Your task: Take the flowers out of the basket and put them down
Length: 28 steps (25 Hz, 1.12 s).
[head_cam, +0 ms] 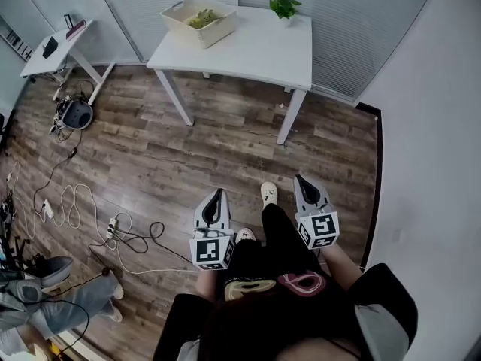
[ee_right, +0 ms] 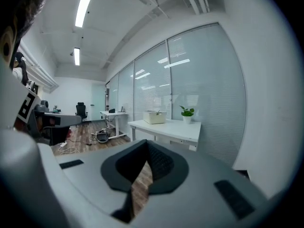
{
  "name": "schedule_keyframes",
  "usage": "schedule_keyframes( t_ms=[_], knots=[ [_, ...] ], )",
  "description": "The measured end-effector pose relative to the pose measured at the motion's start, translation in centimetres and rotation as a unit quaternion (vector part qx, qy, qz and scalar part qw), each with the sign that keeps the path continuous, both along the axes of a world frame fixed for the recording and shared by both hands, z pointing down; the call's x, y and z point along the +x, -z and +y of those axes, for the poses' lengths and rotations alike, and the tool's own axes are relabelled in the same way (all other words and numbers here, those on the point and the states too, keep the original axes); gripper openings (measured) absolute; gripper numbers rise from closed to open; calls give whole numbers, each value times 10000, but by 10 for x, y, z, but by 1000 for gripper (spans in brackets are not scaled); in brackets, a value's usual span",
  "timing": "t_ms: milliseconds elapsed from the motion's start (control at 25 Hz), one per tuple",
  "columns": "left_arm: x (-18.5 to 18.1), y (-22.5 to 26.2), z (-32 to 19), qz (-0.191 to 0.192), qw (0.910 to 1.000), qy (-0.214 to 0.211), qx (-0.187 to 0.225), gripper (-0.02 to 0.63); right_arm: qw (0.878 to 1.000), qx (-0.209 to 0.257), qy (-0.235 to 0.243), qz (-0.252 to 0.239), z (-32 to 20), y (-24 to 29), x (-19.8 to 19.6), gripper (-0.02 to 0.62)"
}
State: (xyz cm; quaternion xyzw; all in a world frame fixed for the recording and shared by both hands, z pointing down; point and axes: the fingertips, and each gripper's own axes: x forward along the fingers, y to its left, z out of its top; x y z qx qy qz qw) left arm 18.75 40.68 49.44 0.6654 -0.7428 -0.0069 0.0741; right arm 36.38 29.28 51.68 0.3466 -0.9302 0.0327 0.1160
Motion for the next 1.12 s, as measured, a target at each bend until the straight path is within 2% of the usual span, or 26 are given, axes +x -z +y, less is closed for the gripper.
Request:
schedule_keyframes(
  t_ms=[320, 600, 800, 1120],
  knots=[
    [-41, 0, -41, -1, 9984, 560, 1, 18, 9990, -105, 425, -22, -65, -4, -48, 10],
    [-66, 5, -107, -1, 9967, 809, -19, 18, 9962, -61, 865, -26, -135, 3, -93, 10],
    [-76, 10, -150, 146, 9946, 1028, 69, 18, 9954, -89, 951, -79, -186, 6, -104, 11],
    [-87, 16, -210, 152, 9919, 1256, 88, 18, 9946, -140, 1020, -119, -258, 4, -104, 11]
  ],
)
